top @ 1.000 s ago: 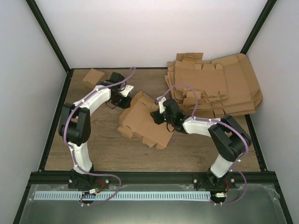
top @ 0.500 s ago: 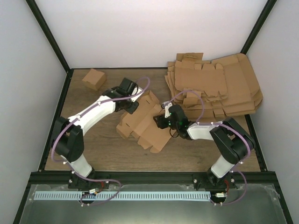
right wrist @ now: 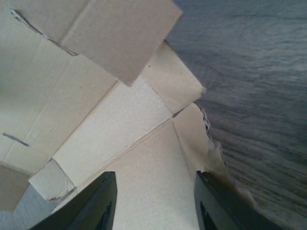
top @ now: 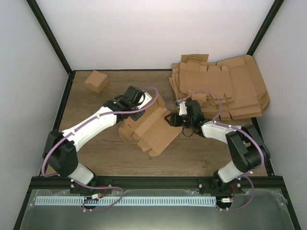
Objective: Fold the paper box
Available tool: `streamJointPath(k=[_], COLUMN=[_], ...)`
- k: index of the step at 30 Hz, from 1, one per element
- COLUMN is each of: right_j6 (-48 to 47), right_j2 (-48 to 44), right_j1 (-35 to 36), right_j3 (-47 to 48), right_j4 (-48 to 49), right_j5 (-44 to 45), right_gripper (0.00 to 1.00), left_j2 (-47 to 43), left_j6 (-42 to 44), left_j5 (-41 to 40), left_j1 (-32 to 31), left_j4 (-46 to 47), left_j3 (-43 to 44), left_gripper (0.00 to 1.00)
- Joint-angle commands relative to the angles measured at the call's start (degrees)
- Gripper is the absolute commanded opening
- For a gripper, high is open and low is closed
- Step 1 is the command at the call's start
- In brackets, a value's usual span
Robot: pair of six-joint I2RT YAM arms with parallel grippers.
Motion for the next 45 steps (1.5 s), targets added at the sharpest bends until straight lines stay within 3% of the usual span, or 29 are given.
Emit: streamJointPath(k=[1, 8, 14, 28, 36, 39, 43, 45], right_j6=[1.57, 3.98, 5.89, 10.0, 11.76, 10.7, 6.58, 6.47], right_j2=[-0.37, 6.68, 11.79, 20.0, 19.59, 18.56, 15.96, 15.04], right_j1=[-0.67, -3.89, -6.27, -7.43, -7.48, -7.46, -6.95, -6.7], right_j3=[3.4, 5.93, 4.11, 7.15, 7.42, 7.24, 5.99, 4.9], right_j4=[-6.65, -10.41, -7.38, -1.4, 0.7, 1.39, 2.11, 2.63], right_j5=[-4.54, -3.58, -7.14, -13.85, -15.54, -15.97, -15.9, -14.83], right_gripper=[0.44, 0.15, 0.07, 0.07, 0.08, 0.13, 0.32, 0.33], left_j2=[-0.71, 0.05, 0.26, -0.11, -2.38, -1.12, 1.07, 1.79], left_j6=[1.93, 2.48, 2.91, 3.72, 4.11, 3.8, 3.17, 2.96], left_j5=[-2.28, -4.09, -6.38, -8.77, -7.1, -7.51, -8.21, -8.48], left_j1=[-2.26, -4.8, -6.79, -10.64, -10.69, -10.77, -10.73, -10.78], left_j4=[0.88, 1.9, 2.53, 4.55, 5.49, 5.07, 4.14, 3.98], left_j3=[-0.81, -1.64, -2.33, -4.92, -5.99, -5.86, -5.0, -4.72], left_gripper=[0.04, 0.04, 0.04, 0.04, 0.04, 0.04, 0.04, 0.04])
